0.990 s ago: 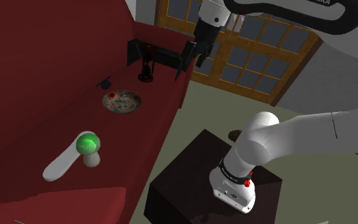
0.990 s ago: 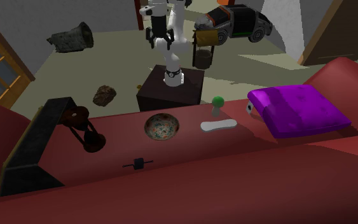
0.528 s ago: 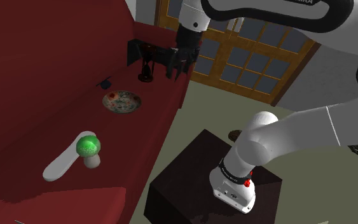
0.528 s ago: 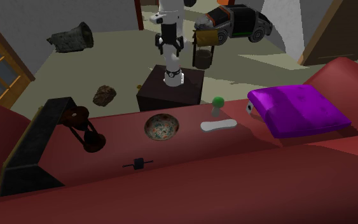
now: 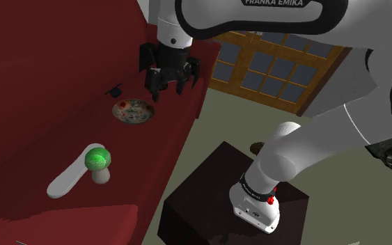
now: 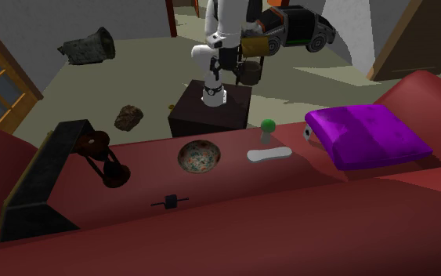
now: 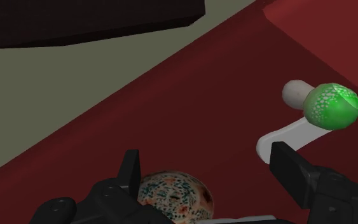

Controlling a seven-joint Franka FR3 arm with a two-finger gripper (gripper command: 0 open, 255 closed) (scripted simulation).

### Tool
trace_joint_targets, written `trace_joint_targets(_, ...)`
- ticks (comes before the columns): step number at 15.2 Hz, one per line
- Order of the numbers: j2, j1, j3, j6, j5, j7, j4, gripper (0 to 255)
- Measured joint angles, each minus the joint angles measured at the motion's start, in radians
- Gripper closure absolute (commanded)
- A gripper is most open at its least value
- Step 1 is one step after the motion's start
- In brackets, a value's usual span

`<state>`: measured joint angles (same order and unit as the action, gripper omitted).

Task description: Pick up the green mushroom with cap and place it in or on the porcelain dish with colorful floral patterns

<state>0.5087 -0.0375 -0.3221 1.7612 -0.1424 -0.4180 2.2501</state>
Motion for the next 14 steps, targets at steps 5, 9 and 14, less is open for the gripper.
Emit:
trace_joint_targets(5,-0.186,-0.002,-0.107,0.054,0.012,-0.145,-0.089,0)
trace_joint_targets(9,-0.333,-0.009,-0.176,0.072,0.046,-0.264,-0.175,0)
trace_joint_targets(14,-0.568,-0.041,-0.24,0.085,0.135,-0.425,-0.329,0)
